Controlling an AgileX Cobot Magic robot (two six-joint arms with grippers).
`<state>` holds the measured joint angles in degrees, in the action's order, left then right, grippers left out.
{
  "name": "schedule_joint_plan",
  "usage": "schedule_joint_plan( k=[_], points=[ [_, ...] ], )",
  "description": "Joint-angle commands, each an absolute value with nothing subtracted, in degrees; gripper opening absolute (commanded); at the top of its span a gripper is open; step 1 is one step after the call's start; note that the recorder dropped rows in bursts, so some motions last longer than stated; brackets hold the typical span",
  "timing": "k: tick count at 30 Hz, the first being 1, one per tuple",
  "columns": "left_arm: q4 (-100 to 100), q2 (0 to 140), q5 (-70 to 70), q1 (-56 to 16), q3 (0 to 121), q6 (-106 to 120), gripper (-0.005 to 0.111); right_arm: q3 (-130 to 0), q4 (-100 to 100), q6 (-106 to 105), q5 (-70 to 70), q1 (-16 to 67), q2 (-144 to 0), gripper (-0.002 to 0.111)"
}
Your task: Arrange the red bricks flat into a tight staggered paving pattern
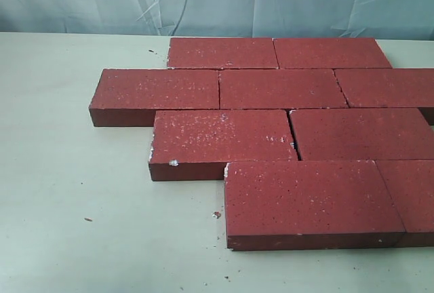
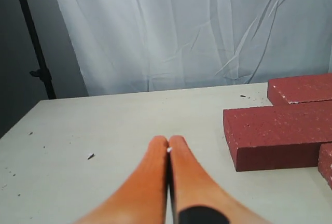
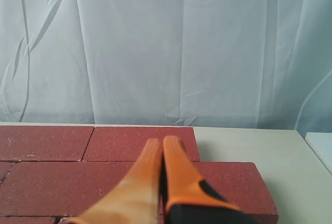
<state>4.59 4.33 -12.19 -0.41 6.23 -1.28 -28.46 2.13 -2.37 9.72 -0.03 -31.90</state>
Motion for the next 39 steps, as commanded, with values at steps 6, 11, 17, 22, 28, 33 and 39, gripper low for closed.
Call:
schedule_joint_plan(
  k=[6,11,17,22,28,33,39],
  points=[
    [3.4,0.2,-11.5,0.6,0.0,-1.4,0.0,-28.2,2.0,-2.3,8.8,-0.5,-31.6,-0.001],
    [3.0,0.0,-12.9,0.6,0.0,-1.4,0.0,-28.2,2.0,-2.3,8.8,-0.5,-31.6,-0.001],
    [3.0,0.0,-13.3,0.6,0.0,-1.4,0.0,-28.2,2.0,-2.3,8.6,-0.5,-31.6,-0.001],
    [3.1,0.0,-13.3,0.6,0.0,-1.4,0.0,-28.2,2.0,-2.3,8.6,-0.5,-31.6,-0.001],
    [3.2,0.0,-13.1,0.6,0.0,-1.3,0.0,-28.2,2.1,-2.3,8.6,-0.5,-31.6,-0.001],
    [3.2,0.0,-13.1,0.6,0.0,-1.3,0.0,-28.2,2.1,-2.3,8.6,-0.5,-31.6,-0.001],
    [3.2,0.0,-13.1,0.6,0.0,-1.3,0.0,-28.2,2.1,-2.3,8.6,-0.5,-31.6,-0.001]
  ],
)
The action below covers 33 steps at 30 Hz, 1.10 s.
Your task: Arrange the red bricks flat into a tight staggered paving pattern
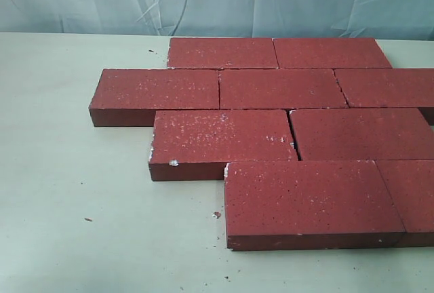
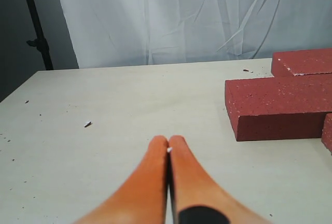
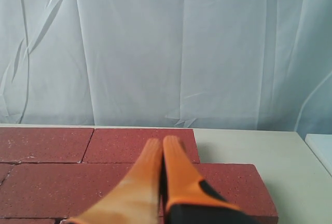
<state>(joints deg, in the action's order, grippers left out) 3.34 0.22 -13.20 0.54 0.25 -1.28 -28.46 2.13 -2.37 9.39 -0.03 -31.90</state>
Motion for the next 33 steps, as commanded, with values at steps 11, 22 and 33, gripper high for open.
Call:
schedule_joint_plan(
  k=[11,22,33],
  points=[
    [3.2,0.0,-13.1,0.6,0.0,-1.3,0.0,-28.2,0.6,-3.0,7.9,-0.6,-31.6,-0.001],
    [3.2,0.0,-13.1,0.6,0.0,-1.3,0.0,-28.2,-2.8,-3.0,13.6,-0.6,-28.6,-0.001],
    [3.2,0.0,-13.1,0.6,0.0,-1.3,0.0,-16.0,-3.9,-3.0,10.1,-0.6,-14.9,-0.001]
  ],
)
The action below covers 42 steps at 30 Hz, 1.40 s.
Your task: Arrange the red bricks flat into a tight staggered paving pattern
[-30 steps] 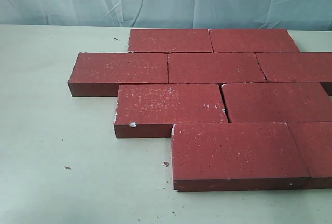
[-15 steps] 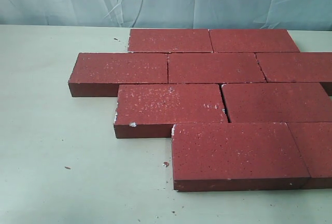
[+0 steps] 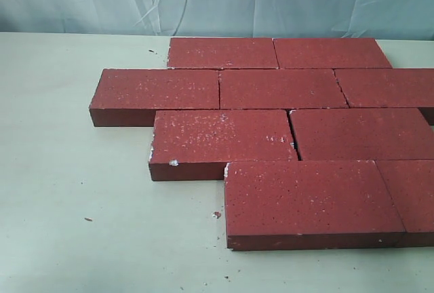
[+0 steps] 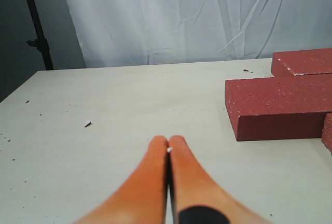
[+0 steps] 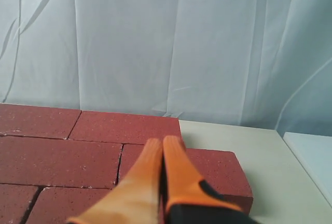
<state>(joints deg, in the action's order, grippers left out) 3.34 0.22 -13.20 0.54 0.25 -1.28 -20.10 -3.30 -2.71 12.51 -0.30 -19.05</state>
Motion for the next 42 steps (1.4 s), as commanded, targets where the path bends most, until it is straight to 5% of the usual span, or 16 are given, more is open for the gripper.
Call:
schedule_joint_plan(
  k=[1,42],
  points=[
    [3.2,0.0,-13.1,0.6,0.0,-1.3,0.0,-14.8,-3.9,-3.0,9.9,-0.6,-13.6,-0.001],
    [3.2,0.0,-12.9,0.6,0.0,-1.3,0.0,0.0,1.7,-1.2,12.0,-0.6,0.0,-0.001]
  ],
)
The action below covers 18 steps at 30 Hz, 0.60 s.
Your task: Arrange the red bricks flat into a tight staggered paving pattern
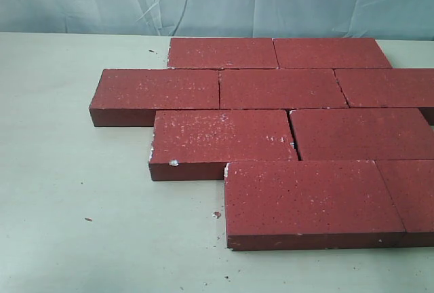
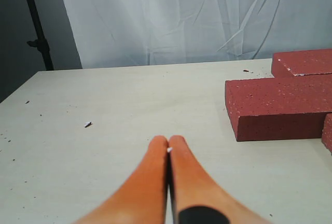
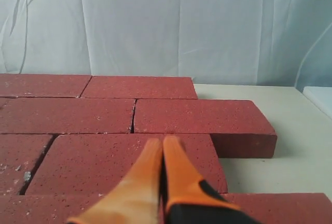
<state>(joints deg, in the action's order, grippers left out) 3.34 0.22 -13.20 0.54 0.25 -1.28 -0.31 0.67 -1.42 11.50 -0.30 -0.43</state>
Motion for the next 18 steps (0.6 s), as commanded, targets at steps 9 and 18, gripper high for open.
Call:
schedule_joint_plan(
  k=[9,18],
  points=[
    [3.3,0.0,-12.9,0.6,0.0,-1.3,0.0,0.0,1.2,-1.2,16.6,-0.6,0.0,-0.001],
    [3.3,0.0,-12.9,0.6,0.0,-1.3,0.0,0.0,0.8,-1.2,17.5,-0.6,0.0,-0.001]
  ],
)
